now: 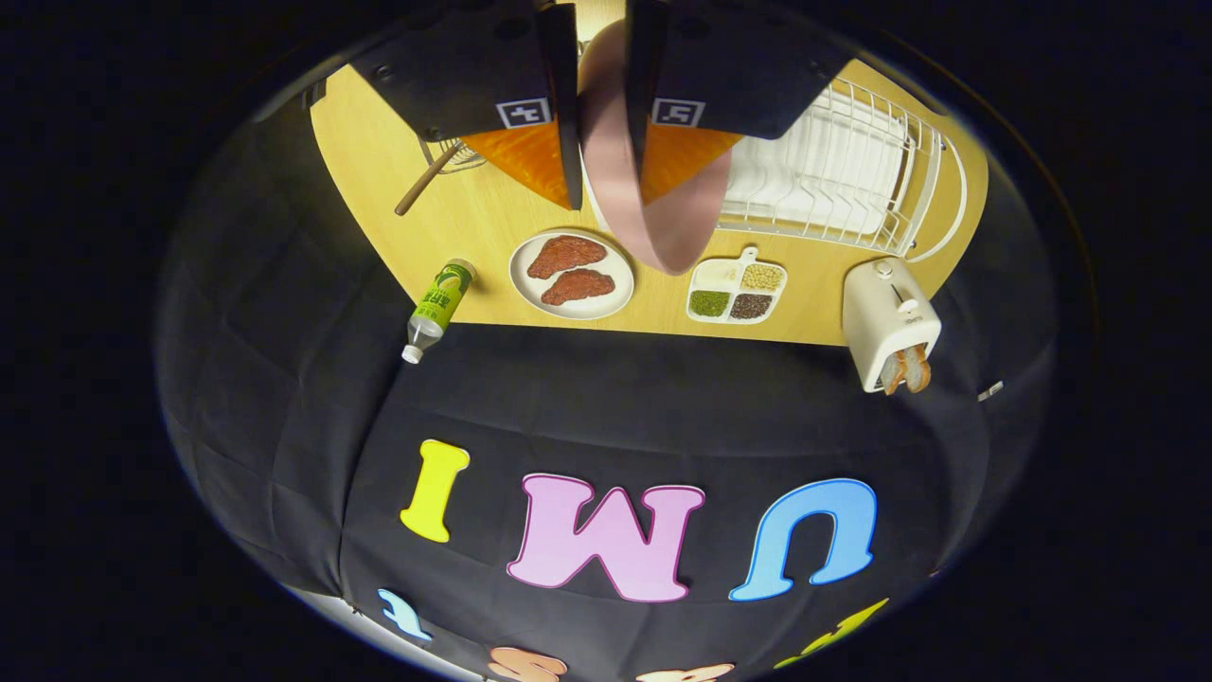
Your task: Take the plate from the dish rack, then take the spoon from the basket and place it into the plate.
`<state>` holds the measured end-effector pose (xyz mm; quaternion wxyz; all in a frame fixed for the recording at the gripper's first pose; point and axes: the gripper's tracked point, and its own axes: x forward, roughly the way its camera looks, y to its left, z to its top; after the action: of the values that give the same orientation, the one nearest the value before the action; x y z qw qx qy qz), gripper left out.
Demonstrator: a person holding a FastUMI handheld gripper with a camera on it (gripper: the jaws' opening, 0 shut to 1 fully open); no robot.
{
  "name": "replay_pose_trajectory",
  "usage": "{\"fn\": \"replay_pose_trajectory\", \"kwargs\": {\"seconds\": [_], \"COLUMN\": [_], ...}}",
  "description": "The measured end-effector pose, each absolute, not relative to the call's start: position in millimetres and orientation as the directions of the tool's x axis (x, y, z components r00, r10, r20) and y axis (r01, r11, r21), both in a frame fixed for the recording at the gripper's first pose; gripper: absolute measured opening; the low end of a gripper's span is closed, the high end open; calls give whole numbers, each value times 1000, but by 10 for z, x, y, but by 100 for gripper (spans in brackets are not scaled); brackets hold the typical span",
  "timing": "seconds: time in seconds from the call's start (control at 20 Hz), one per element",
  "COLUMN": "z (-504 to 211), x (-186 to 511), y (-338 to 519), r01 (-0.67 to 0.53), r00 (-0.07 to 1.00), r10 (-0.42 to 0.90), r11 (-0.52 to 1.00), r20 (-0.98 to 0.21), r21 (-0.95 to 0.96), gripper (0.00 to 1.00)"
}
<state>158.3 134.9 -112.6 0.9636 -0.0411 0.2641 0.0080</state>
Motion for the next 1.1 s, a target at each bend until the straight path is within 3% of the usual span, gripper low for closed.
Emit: {"fn": "replay_pose_trajectory", "kwargs": {"seconds": [0.5,0.8,1.1], "z": [-923,-1277,-1821], "x": [826,66,-227], "y": [1052,607,196], "r01": [-231,-307,-368], "r00": [815,696,565], "r10": [251,391,504], "r11": [967,920,863], "r20": [-522,-603,-654], "r21": [106,243,347], "gripper": [23,23,23]}}
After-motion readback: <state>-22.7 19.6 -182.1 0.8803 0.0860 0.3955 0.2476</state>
